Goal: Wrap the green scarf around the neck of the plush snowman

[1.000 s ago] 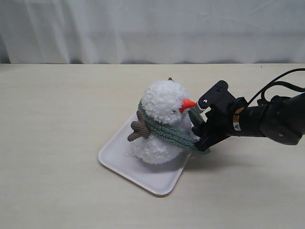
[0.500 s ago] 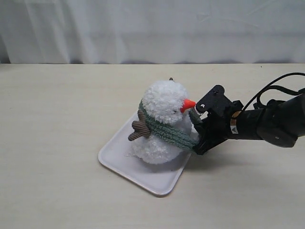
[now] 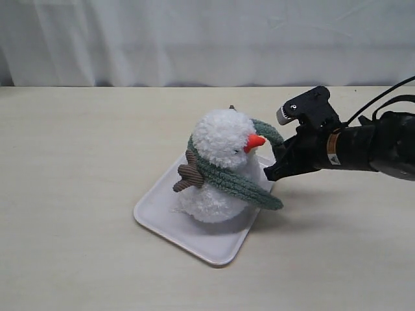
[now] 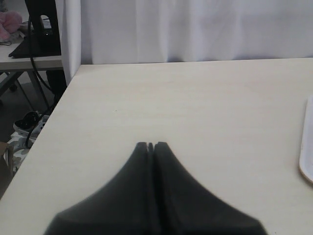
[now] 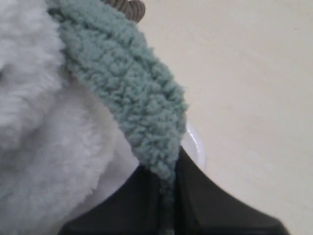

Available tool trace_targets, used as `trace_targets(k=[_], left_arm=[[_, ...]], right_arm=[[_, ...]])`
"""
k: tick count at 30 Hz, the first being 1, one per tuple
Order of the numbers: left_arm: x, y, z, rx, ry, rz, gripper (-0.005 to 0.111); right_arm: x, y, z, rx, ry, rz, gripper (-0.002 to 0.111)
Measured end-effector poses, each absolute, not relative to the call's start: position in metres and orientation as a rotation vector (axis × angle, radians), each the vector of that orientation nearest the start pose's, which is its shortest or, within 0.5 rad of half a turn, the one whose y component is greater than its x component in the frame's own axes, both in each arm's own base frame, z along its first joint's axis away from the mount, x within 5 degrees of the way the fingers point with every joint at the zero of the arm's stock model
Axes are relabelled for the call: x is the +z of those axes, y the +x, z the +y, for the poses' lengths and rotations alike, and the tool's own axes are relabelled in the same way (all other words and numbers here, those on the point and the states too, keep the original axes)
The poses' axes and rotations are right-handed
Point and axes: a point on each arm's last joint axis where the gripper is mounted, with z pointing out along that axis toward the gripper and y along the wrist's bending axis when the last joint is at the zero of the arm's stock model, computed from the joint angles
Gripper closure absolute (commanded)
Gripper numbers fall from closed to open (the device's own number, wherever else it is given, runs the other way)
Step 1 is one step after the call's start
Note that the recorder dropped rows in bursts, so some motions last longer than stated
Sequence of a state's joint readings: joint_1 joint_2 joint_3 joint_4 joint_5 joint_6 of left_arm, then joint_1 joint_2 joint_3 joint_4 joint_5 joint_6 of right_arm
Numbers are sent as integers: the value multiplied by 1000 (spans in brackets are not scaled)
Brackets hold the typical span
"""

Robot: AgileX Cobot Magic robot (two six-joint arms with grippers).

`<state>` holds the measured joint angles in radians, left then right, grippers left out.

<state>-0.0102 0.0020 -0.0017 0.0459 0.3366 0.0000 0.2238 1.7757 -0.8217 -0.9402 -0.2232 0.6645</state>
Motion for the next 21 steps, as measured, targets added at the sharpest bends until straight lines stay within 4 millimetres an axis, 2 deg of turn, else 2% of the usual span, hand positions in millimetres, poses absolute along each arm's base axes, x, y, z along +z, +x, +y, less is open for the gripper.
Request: trace_targets(k=[7,21], left_arm=[[183,54,1,37,38,1820,107],[183,54,1,37,38,1820,107]], right_arm=[[150,312,103,380,-787,2252,104],[152,302,113,611,-772,2333,104]])
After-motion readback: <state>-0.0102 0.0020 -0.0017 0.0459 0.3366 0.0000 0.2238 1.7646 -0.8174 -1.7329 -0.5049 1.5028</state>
